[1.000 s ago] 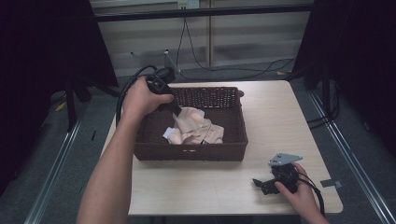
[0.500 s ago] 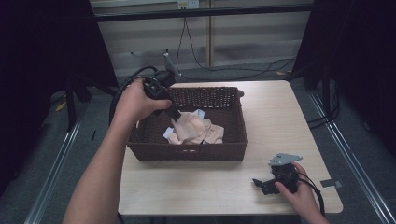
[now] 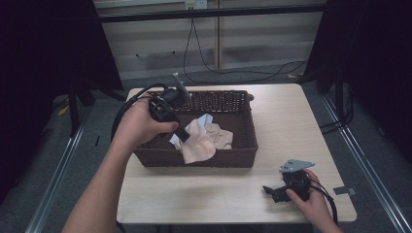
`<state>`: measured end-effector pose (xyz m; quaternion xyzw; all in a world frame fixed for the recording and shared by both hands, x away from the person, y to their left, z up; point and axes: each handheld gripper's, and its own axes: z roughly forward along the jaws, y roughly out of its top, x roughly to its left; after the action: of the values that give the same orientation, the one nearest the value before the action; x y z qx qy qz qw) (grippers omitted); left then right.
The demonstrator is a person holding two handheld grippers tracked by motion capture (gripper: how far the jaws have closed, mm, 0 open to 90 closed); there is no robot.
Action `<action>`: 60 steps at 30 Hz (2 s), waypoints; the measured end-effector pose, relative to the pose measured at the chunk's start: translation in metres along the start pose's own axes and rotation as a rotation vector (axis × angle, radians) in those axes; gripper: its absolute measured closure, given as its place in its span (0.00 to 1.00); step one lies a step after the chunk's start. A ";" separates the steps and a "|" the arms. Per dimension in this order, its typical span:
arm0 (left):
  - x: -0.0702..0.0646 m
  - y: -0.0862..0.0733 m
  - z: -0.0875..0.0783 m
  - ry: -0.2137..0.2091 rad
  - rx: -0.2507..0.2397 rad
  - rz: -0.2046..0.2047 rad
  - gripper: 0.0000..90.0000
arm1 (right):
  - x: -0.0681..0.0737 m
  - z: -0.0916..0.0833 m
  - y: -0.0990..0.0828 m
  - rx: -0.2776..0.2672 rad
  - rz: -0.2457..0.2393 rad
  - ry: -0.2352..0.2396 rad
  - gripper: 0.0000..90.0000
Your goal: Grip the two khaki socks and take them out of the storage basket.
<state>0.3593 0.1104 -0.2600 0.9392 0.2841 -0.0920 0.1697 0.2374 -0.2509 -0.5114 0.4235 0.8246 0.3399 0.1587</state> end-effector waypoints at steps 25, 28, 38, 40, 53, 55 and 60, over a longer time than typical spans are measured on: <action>0.003 -0.032 0.089 -0.060 0.026 0.017 0.91 | 0.000 -0.001 0.000 0.005 -0.003 0.002 0.00; 0.004 -0.035 0.098 -0.072 0.030 0.020 0.91 | 0.000 -0.001 0.000 0.006 -0.002 0.002 0.00; 0.007 -0.037 0.105 -0.053 0.008 0.024 0.57 | 0.000 -0.001 0.000 0.006 -0.002 0.002 0.00; 0.007 -0.035 0.099 -0.035 -0.005 0.026 0.49 | 0.000 -0.001 0.000 0.006 -0.002 0.002 0.00; 0.028 -0.004 0.070 0.083 -0.066 -0.023 0.23 | 0.000 -0.001 0.000 0.006 -0.002 0.002 0.00; 0.035 0.000 0.073 0.108 -0.065 -0.035 0.20 | 0.000 -0.001 0.000 0.005 -0.003 0.002 0.00; 0.047 0.006 0.081 0.137 -0.046 -0.064 0.15 | 0.000 -0.001 0.000 0.006 -0.001 0.002 0.00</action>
<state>0.3953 0.0998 -0.3458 0.9295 0.3271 -0.0265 0.1685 0.2366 -0.2511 -0.5113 0.4233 0.8258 0.3379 0.1568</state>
